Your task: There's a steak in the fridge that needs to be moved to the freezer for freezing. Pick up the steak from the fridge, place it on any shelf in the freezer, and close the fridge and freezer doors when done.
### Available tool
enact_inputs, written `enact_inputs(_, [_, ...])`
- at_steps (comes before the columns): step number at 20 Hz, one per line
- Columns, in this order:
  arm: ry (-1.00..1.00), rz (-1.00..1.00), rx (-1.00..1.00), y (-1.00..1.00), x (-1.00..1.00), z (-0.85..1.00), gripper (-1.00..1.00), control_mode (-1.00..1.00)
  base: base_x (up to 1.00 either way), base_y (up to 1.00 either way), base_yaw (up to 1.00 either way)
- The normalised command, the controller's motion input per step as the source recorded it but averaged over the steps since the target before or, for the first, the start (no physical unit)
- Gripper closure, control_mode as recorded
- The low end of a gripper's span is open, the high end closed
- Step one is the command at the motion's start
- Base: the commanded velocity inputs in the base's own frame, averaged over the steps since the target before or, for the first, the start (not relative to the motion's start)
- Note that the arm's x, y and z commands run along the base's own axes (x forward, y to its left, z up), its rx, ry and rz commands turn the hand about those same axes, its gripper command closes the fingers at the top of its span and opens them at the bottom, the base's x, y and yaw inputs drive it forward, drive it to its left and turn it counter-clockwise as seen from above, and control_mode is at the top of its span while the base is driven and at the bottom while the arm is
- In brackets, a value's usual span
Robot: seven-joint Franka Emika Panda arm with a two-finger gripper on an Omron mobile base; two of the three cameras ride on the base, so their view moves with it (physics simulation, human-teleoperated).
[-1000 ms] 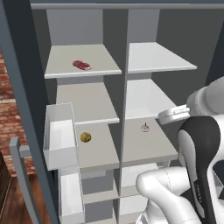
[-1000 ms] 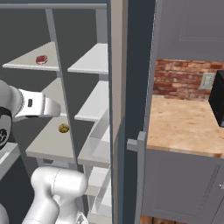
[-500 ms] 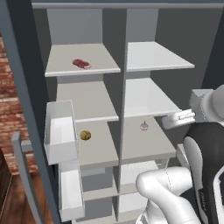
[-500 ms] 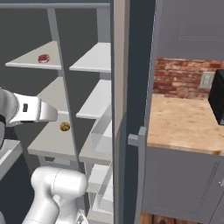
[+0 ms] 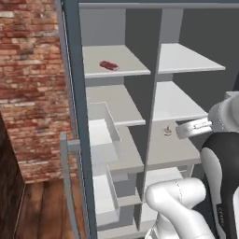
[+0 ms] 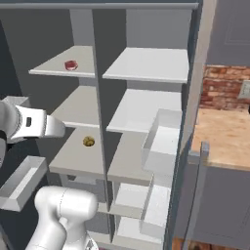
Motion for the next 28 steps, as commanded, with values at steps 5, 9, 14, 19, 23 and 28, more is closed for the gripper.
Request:
enact_inputs(5, [0.0,0.0,0.0,0.0,0.0,0.0,-1.0,1.0,-0.08,0.3,0.0])
enact_inputs(9, [0.0,0.0,0.0,0.0,0.0,0.0,-1.0,1.0,-0.52,-0.2,0.0])
enact_inputs(14, [0.0,0.0,0.0,0.0,0.0,0.0,-1.0,1.0,-0.47,-0.41,0.0])
enact_inputs(19, [0.0,0.0,0.0,0.0,0.0,0.0,-1.0,1.0,0.0,-0.31,0.0])
enact_inputs(23, [0.0,0.0,0.0,0.0,0.0,0.0,-1.0,1.0,0.0,-0.26,0.0])
enact_inputs(28, [0.0,0.0,0.0,0.0,0.0,0.0,-1.0,1.0,-0.02,-0.09,0.0])
